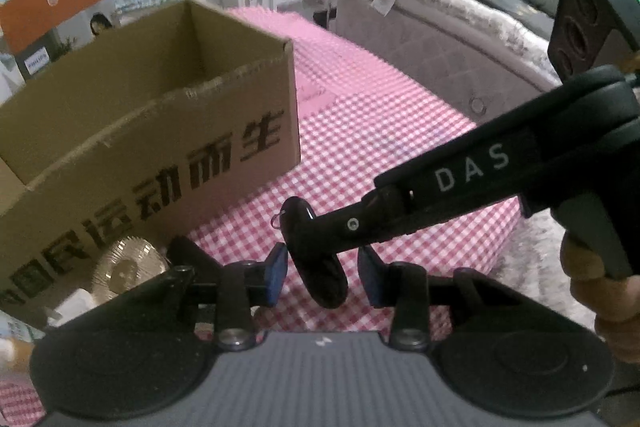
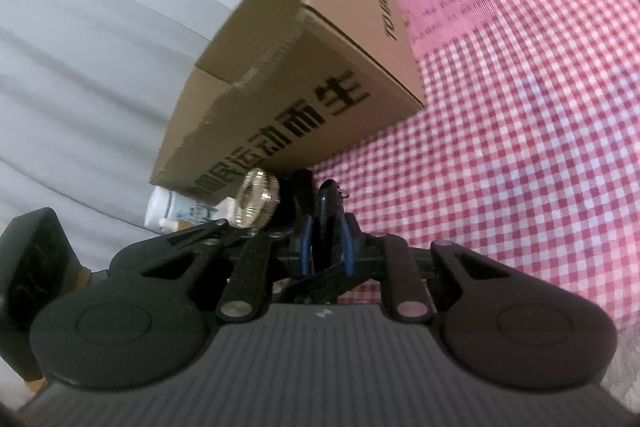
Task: Organize rigid objects
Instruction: 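Grasp the black oval case with the right gripper and lift, then lower the black case into the box and open the right gripper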
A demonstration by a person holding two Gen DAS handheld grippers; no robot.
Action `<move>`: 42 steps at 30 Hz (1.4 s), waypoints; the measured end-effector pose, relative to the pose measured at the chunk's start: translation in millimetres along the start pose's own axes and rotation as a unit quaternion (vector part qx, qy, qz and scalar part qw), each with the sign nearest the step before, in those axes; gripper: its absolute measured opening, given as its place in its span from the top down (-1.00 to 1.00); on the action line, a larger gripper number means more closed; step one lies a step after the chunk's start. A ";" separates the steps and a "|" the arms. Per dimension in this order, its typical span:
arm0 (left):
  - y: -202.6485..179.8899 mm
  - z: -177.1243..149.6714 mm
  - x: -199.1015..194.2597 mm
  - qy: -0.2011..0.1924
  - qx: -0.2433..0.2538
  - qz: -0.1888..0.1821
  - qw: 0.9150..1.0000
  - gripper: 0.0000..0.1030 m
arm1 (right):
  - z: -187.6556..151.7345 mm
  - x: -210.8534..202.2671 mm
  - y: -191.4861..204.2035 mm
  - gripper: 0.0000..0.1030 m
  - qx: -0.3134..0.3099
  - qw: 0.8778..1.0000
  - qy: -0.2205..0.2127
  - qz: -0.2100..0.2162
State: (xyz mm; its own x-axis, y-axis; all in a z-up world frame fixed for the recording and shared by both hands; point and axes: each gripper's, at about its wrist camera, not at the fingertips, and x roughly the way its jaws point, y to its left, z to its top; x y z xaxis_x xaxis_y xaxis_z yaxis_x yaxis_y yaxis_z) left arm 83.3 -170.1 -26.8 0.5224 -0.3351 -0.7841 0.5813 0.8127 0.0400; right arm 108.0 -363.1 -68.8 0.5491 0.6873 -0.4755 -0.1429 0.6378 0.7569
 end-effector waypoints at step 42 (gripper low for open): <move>258.1 102.4 26.0 0.132 -0.093 0.151 0.975 0.25 | 214.7 263.7 147.9 0.73 -0.029 0.986 0.162 0.029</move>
State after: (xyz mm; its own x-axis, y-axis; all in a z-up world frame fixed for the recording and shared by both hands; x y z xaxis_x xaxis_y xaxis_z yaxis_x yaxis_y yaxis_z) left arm 310.8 -17.9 26.5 0.4598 0.0482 -0.8867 0.2892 0.9360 0.2008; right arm 408.4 -162.1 14.0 0.2481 0.7922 -0.5575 -0.2180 0.6064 0.7647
